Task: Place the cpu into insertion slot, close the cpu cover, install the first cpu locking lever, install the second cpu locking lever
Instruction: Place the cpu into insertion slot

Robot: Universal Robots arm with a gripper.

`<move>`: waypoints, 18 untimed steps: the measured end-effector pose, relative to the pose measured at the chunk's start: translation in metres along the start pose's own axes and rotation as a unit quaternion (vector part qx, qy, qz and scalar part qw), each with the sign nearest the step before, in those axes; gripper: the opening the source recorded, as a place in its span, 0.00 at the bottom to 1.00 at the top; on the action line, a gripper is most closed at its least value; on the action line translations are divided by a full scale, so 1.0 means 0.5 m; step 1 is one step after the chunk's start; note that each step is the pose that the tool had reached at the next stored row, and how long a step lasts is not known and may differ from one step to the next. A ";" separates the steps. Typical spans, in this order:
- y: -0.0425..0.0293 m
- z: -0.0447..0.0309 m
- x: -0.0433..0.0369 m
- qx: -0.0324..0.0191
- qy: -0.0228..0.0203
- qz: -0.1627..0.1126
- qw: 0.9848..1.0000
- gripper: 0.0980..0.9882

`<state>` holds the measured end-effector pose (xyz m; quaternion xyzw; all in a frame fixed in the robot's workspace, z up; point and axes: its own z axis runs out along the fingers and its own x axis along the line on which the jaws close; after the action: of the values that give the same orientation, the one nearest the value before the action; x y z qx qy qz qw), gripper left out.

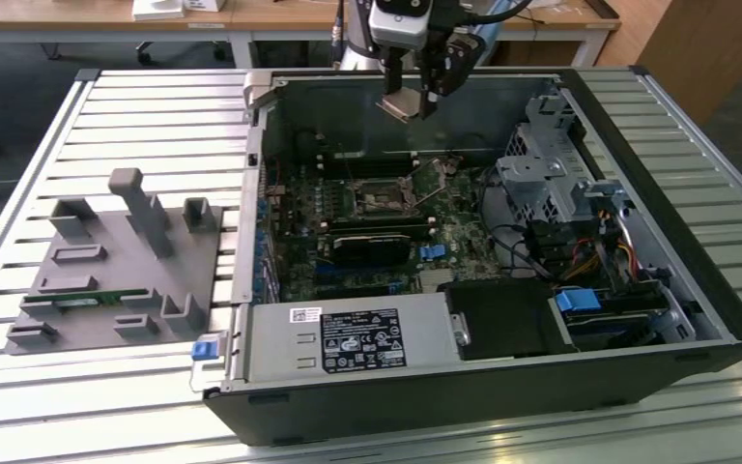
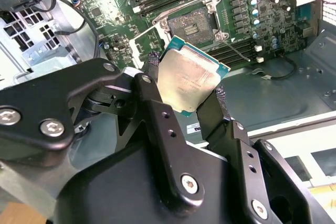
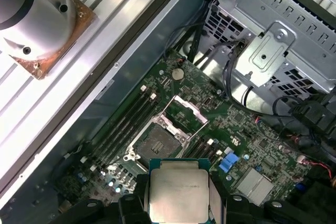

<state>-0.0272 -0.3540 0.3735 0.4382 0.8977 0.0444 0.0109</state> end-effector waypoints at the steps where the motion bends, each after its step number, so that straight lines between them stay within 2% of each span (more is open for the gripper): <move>1: 0.000 0.000 0.000 0.000 0.000 0.001 1.000 0.50; 18: -0.002 0.000 0.002 -0.001 -0.002 0.025 1.000 0.50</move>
<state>-0.0285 -0.3540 0.3734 0.4609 0.8863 0.0441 0.0120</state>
